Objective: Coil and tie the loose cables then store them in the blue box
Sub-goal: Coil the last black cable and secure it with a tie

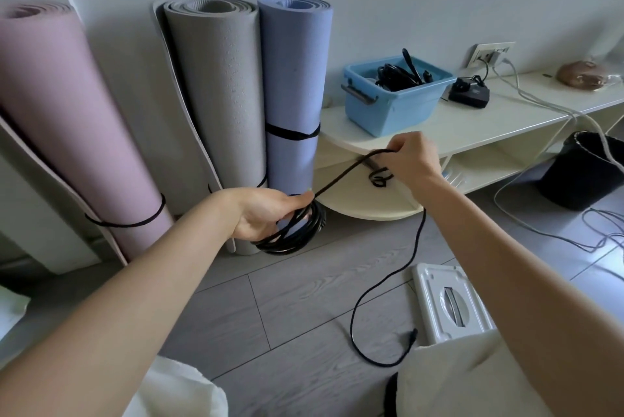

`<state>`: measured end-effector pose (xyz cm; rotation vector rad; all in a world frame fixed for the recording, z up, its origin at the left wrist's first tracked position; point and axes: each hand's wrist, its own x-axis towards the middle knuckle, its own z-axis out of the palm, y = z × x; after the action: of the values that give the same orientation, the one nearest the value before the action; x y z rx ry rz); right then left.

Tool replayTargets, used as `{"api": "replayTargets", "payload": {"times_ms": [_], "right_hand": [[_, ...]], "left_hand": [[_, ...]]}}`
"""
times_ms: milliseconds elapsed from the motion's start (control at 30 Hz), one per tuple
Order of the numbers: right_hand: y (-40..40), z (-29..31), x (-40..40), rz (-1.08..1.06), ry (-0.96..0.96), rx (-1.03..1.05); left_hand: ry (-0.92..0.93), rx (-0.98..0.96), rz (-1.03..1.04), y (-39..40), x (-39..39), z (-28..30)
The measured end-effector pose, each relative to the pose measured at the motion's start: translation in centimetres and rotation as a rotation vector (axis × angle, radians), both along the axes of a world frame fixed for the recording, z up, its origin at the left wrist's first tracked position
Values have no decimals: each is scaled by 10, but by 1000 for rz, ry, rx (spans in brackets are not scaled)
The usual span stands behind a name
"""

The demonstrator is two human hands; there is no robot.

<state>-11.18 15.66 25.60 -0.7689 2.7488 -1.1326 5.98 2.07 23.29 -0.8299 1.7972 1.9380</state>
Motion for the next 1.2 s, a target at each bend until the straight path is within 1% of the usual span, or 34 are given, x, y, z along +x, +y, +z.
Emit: {"api": "replayTargets", "payload": {"times_ms": [67,100,167,200,233,300,367,433,500,567,600,667,733,800,900,1000,1067,1133,1200], "right_hand": [[-7,3,5,75,-155,-95],[-11,6,10,143,-209,-107],[-18,14,25,314,-266,-105],[-21,18,32,403,-287,-112],[-22,22,38,489,-320,-132],[-22,26,48,637,-415,-176],[-20,25,56,734,-493,-168],[-17,17,62,827,-574,-92],[-12,9,72,899,-685,54],[-11,-1,82,936,-732,220],[-11,-7,87,940,-716,282],[-10,-19,92,936,-612,382],[-9,-30,89,889,-503,444],[-9,-35,80,806,-435,465],[-10,-26,67,756,-260,493],[-7,-8,47,637,-101,434],[-6,1,36,619,-27,389],[-7,3,34,625,6,391],[-10,1,34,609,46,408]], "left_hand": [[2,-88,72,-4,2,-4],[23,-188,147,-6,3,-5],[114,-497,365,-20,5,-9],[181,-616,489,-29,5,-10],[248,-647,587,-37,4,-10],[369,-547,749,-47,-1,-5],[422,-437,867,-47,-7,2],[479,-359,976,-44,-14,9],[614,-271,1016,-41,-21,17],[742,-130,959,-33,-25,30],[791,-57,894,-28,-26,37],[857,88,728,-16,-28,46],[866,204,555,-4,-26,50],[826,249,398,3,-20,49],[690,228,100,8,-6,48],[479,306,-209,6,14,39],[333,244,-389,1,18,24],[162,162,-421,-5,19,14],[71,73,-369,-10,20,9]]}}
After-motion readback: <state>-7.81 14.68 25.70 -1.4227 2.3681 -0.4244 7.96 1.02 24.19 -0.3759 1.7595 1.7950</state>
